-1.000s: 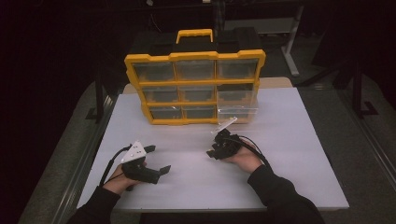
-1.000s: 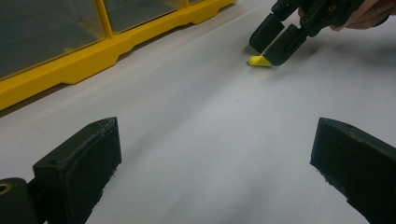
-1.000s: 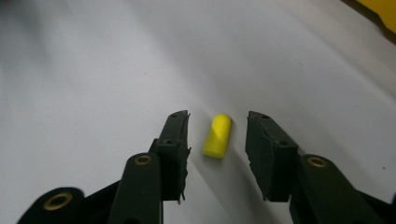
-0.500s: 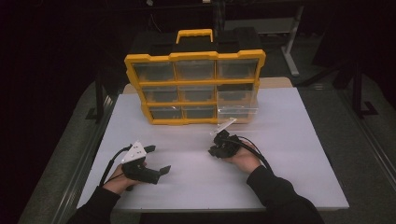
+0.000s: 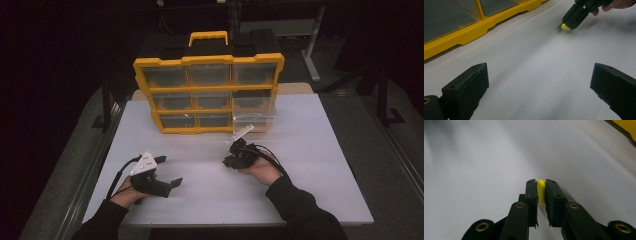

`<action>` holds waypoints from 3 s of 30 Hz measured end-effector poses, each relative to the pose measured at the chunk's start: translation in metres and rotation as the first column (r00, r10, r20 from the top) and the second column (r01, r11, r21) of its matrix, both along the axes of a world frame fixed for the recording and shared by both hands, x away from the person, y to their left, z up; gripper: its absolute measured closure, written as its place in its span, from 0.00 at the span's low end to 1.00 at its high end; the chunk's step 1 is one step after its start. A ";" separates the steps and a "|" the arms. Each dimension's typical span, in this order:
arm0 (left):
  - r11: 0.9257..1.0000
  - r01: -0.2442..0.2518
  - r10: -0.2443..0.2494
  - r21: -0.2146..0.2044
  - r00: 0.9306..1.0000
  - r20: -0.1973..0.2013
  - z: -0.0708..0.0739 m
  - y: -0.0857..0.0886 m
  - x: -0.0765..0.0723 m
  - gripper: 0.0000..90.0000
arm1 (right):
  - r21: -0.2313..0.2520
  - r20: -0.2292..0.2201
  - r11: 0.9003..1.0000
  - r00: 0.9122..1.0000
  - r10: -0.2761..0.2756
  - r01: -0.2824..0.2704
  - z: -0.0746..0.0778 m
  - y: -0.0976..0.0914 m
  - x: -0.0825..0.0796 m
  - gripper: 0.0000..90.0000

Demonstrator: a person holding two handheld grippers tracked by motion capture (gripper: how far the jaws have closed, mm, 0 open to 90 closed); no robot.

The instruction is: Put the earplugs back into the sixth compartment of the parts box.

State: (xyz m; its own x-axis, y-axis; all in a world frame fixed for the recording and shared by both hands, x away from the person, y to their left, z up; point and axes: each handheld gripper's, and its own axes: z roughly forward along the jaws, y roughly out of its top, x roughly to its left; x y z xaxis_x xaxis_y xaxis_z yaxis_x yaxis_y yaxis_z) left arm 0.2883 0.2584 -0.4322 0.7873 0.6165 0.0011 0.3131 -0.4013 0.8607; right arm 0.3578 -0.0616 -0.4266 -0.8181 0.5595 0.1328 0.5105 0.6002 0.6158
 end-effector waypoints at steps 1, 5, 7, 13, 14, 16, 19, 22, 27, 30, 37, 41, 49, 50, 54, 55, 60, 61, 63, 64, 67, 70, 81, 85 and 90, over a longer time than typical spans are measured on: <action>1.000 0.000 0.000 0.000 1.000 0.000 0.000 0.000 0.000 0.01 | 0.004 -0.001 1.000 1.000 0.006 -0.006 0.002 0.000 -0.001 0.88; 1.000 0.000 0.000 -0.003 1.000 -0.001 0.000 0.000 0.000 0.01 | 0.011 -0.007 1.000 1.000 0.027 -0.027 0.009 0.000 -0.005 0.88; 1.000 0.000 0.000 -0.001 1.000 -0.001 0.000 0.000 0.000 0.01 | 0.012 -0.014 0.999 0.999 0.031 -0.031 0.013 0.001 -0.007 0.88; 1.000 0.001 -0.001 -0.002 1.000 -0.001 0.000 0.000 0.000 0.01 | 0.014 -0.004 0.998 0.999 0.055 -0.055 0.023 0.000 -0.011 0.88; 1.000 0.001 -0.001 -0.003 1.000 -0.001 0.000 0.000 0.000 0.01 | 0.017 -0.008 0.999 0.999 0.050 -0.050 0.023 0.000 -0.012 0.88; 1.000 0.000 0.000 -0.003 1.000 -0.001 0.000 0.000 0.000 0.01 | 0.022 -0.006 0.998 0.998 0.056 -0.056 0.026 -0.002 -0.012 0.88; 1.000 0.001 -0.001 -0.005 1.000 -0.002 0.000 0.000 0.000 0.01 | 0.024 -0.010 0.998 0.998 0.057 -0.056 0.030 -0.004 -0.012 0.88; 1.000 0.001 -0.001 -0.005 1.000 -0.003 0.000 0.000 0.000 0.01 | 0.026 -0.008 0.998 0.998 0.059 -0.059 0.035 -0.007 -0.012 0.88; 1.000 0.001 -0.001 -0.007 1.000 -0.003 0.000 0.000 0.000 0.01 | 0.023 -0.018 0.998 0.998 0.061 -0.060 0.046 -0.013 -0.012 0.88; 1.000 0.003 -0.003 -0.005 1.000 -0.002 0.000 0.000 0.000 0.01 | 0.021 -0.020 0.998 0.998 0.059 -0.059 0.053 -0.016 -0.013 0.88; 1.000 0.002 -0.002 -0.002 1.000 -0.003 0.000 0.000 0.001 0.01 | 0.035 -0.013 0.996 0.996 0.084 -0.083 0.068 -0.024 -0.013 0.88; 1.000 -0.003 0.003 -0.005 1.000 -0.006 -0.001 0.000 0.001 0.01 | 0.045 -0.011 0.995 0.996 0.088 -0.087 0.077 -0.028 -0.014 0.88; 1.000 -0.004 0.004 -0.004 1.000 -0.006 -0.001 0.000 0.001 0.01 | 0.048 0.006 0.993 0.994 0.108 -0.108 0.098 -0.035 -0.012 0.88; 1.000 -0.004 0.004 -0.004 1.000 -0.007 -0.001 0.000 0.001 0.01 | 0.049 0.008 0.993 0.994 0.110 -0.110 0.100 -0.036 -0.012 0.88; 1.000 -0.006 0.006 -0.004 1.000 -0.007 -0.001 0.000 0.001 0.01 | 0.052 0.009 0.992 0.994 0.112 -0.112 0.111 -0.039 -0.011 0.88; 1.000 -0.006 0.006 -0.005 1.000 -0.007 -0.001 0.000 0.001 0.01 | 0.049 0.014 0.992 0.993 0.113 -0.114 0.114 -0.039 -0.010 0.88; 1.000 -0.005 0.005 -0.012 1.000 -0.014 -0.001 0.001 0.001 0.01 | 0.048 0.021 0.992 0.993 0.118 -0.119 0.128 -0.042 -0.007 0.88; 1.000 -0.005 0.005 -0.012 1.000 -0.013 -0.001 0.001 0.001 0.01 | 0.049 0.023 0.992 0.993 0.119 -0.120 0.131 -0.043 -0.007 0.88; 1.000 -0.006 0.006 -0.012 1.000 -0.014 -0.001 0.001 0.001 0.01 | 0.049 0.027 0.991 0.992 0.125 -0.127 0.138 -0.045 -0.005 0.88; 1.000 -0.007 0.007 -0.011 1.000 -0.015 0.000 0.001 0.001 0.01 | 0.050 0.029 0.991 0.992 0.125 -0.126 0.141 -0.045 -0.004 0.88; 1.000 -0.010 0.010 -0.011 1.000 -0.013 -0.001 0.001 0.001 0.01 | 0.060 0.029 0.991 0.992 0.119 -0.121 0.151 -0.048 -0.001 0.88; 1.000 -0.011 0.011 -0.007 1.000 -0.014 -0.001 0.001 0.001 0.01 | 0.062 0.035 0.991 0.992 0.117 -0.119 0.160 -0.051 0.002 0.88; 1.000 -0.022 0.022 -0.005 0.999 -0.028 -0.001 0.001 0.002 0.01 | 0.054 0.057 0.995 0.995 0.077 -0.080 0.189 -0.059 0.016 0.88; 1.000 -0.023 0.023 -0.004 0.999 -0.026 0.000 0.002 0.002 0.01 | 0.055 0.065 0.997 0.996 0.057 -0.060 0.196 -0.062 0.023 0.88; 1.000 -0.018 0.018 -0.004 1.000 -0.024 -0.001 0.001 0.002 0.01 | 0.038 0.079 0.999 0.996 0.029 -0.032 0.200 -0.065 0.032 0.88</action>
